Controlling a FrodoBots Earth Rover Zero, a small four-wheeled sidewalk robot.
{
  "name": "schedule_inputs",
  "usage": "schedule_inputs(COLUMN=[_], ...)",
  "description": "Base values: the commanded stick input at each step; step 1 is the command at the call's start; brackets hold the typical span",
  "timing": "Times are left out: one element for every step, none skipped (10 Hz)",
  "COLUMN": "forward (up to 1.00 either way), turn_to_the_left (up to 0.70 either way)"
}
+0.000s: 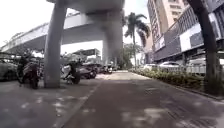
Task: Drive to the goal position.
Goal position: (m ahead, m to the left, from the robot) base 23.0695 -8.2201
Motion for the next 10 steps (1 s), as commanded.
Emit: schedule_inputs(forward=[0.70,0.70,0.70,0.70,0.70,0.61,0.45,0.45,0.45,0.70], turn_to_the_left=[0.00,0.00,0.00,0.00,0.00,0.00,0.00,0.00,0.00,0.00])
